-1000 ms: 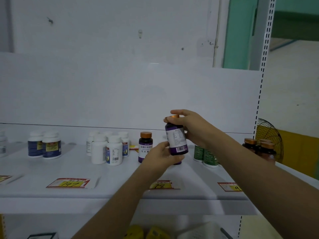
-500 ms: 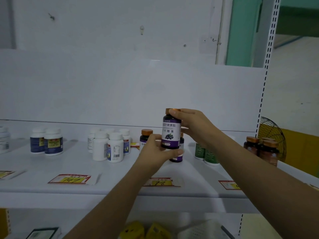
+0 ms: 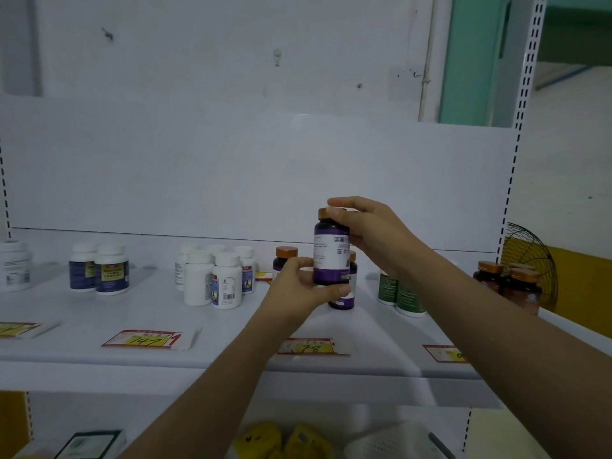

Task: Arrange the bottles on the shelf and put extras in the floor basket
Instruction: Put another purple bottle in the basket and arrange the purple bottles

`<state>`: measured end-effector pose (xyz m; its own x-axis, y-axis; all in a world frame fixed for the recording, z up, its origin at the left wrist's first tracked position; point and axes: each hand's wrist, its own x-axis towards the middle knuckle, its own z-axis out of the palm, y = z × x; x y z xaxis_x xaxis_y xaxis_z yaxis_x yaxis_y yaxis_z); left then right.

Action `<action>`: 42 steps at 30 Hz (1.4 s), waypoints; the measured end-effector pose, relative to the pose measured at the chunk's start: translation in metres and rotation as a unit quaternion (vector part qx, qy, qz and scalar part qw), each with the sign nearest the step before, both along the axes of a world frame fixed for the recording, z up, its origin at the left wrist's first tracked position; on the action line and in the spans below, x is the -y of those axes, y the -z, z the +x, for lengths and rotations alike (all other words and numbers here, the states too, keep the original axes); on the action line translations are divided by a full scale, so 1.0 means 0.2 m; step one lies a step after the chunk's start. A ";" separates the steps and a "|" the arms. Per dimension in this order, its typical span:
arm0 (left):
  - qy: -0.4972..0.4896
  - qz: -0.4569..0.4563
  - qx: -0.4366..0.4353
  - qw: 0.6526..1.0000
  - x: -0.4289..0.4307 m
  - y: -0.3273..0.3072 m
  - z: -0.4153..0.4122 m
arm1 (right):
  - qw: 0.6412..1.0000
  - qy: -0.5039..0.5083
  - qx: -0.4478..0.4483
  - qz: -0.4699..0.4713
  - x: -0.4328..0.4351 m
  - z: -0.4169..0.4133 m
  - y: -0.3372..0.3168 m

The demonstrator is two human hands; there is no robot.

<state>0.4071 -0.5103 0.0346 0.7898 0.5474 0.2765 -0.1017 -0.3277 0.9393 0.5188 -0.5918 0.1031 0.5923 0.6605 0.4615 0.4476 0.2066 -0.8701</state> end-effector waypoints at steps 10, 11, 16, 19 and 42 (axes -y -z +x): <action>-0.046 0.045 0.009 0.998 -0.02 0.01 -0.06 | 0.992 0.013 0.085 -0.088 -0.04 -0.09 -0.01; -0.051 0.048 0.006 0.998 -0.02 0.01 -0.06 | 0.993 0.026 0.083 -0.082 -0.04 -0.10 -0.02; -0.075 0.112 0.002 0.991 -0.05 0.03 -0.08 | 0.990 0.037 0.083 -0.106 -0.04 -0.12 -0.02; -0.091 0.151 0.016 0.984 -0.05 0.04 -0.08 | 0.986 0.073 0.106 -0.107 -0.07 -0.13 0.01; -0.129 0.135 0.056 0.981 -0.05 0.05 0.02 | 0.989 0.014 0.094 -0.114 -0.01 -0.14 0.00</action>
